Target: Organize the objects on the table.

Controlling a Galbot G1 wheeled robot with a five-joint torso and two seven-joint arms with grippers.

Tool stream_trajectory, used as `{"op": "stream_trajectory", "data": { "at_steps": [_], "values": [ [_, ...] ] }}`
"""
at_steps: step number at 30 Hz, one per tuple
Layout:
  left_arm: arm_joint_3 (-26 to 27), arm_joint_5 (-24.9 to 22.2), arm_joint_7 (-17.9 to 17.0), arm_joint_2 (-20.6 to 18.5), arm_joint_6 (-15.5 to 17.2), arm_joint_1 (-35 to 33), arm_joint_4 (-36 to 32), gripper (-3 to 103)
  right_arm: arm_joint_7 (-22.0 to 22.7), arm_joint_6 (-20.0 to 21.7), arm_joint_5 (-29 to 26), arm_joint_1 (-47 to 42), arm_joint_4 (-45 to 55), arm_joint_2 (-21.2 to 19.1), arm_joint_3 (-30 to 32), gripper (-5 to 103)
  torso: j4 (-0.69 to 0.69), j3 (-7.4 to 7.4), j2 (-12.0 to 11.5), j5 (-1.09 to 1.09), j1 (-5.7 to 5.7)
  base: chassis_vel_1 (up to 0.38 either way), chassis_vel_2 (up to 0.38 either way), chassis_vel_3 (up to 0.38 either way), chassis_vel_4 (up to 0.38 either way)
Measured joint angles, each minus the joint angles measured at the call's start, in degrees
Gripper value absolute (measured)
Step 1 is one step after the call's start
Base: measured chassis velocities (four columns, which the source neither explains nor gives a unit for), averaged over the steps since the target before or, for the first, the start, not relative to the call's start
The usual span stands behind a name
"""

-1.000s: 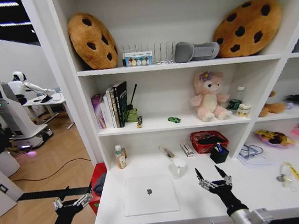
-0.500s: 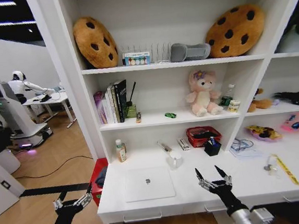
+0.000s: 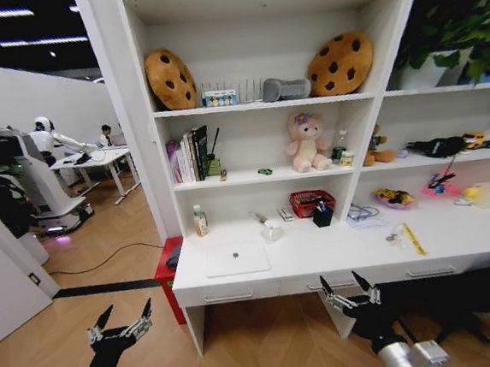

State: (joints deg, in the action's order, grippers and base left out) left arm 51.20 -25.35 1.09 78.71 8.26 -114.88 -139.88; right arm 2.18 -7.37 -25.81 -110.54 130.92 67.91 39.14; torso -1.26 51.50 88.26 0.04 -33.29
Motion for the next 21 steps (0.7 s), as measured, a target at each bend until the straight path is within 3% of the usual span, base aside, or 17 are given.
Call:
{"op": "stream_trajectory", "data": {
  "at_steps": [5,6,7,15,21],
  "values": [
    [0.0,0.0,0.0,0.0,0.0,0.0,0.0,100,0.0,0.0,0.0,0.0,0.0,0.0,0.0,100,0.07,-0.01,0.0,-0.07,0.01,0.153,-0.138,-0.168,0.19],
    [0.0,0.0,0.0,0.0,0.0,0.0,0.0,100,0.0,0.0,0.0,0.0,0.0,0.0,0.0,100,0.03,-0.01,0.0,-0.06,0.01,0.056,0.026,-0.067,0.06],
    [0.0,0.0,0.0,0.0,0.0,0.0,0.0,100,0.0,0.0,0.0,0.0,0.0,0.0,0.0,100,-0.03,0.0,0.0,-0.04,0.0,-0.044,-0.003,-0.067,-0.006],
    [0.0,0.0,0.0,0.0,0.0,0.0,0.0,100,0.0,0.0,0.0,0.1,0.0,0.0,0.0,100,0.05,0.04,-0.1,-0.03,-0.11,-0.051,0.021,0.022,-0.047],
    [0.0,0.0,0.0,0.0,0.0,0.0,0.0,100,0.0,0.0,0.0,0.0,0.0,0.0,0.0,100,0.01,0.01,0.0,-0.05,-0.05,-0.01,0.014,0.014,-0.019]
  ]
}}
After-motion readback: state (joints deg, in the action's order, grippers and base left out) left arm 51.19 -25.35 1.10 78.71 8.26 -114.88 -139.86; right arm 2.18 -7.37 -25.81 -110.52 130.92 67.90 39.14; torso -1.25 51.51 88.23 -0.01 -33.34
